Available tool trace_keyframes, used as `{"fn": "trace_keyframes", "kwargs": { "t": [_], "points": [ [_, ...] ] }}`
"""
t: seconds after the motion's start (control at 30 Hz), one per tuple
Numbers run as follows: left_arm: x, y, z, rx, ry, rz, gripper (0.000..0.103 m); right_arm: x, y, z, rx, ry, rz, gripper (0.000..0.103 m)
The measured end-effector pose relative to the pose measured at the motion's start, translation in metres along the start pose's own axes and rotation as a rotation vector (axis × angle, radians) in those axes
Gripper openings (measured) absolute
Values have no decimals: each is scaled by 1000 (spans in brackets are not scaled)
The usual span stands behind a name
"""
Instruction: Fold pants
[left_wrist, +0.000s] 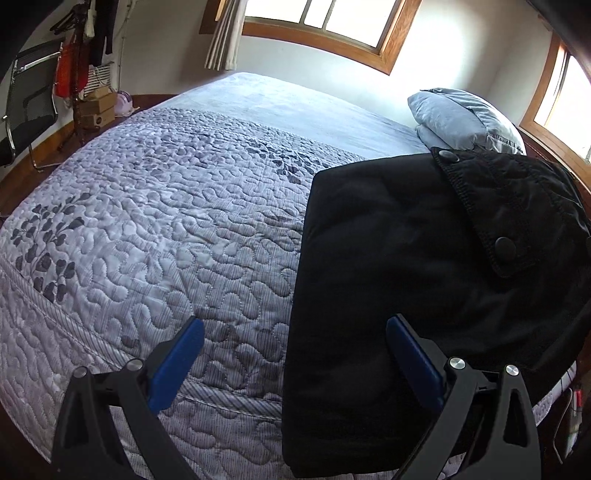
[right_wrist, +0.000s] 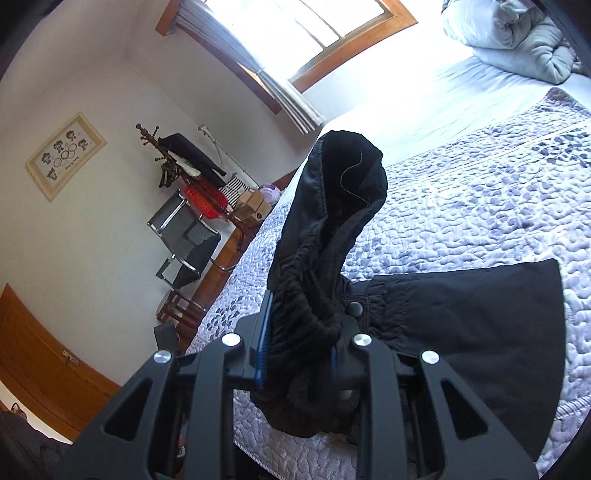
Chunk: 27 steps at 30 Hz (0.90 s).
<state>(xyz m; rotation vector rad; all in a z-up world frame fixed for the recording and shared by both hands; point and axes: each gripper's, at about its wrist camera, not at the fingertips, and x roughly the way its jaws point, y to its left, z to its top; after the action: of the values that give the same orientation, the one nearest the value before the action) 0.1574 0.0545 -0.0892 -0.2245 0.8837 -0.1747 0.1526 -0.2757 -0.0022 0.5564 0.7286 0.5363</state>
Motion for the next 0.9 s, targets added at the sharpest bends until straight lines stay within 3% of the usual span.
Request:
{"fn": "trace_keyframes", "kwargs": {
  "t": [0.47, 0.8, 0.9],
  "points": [
    [10, -35, -3, 54, 38, -14, 99, -60, -62, -7, 85, -69, -95, 23],
    [17, -54, -6, 101, 62, -8, 99, -44, -129, -52, 233, 20, -188, 23],
    [19, -59, -7, 114, 68, -7, 99, -37, -140, -60, 266, 28, -180, 23]
  ]
}}
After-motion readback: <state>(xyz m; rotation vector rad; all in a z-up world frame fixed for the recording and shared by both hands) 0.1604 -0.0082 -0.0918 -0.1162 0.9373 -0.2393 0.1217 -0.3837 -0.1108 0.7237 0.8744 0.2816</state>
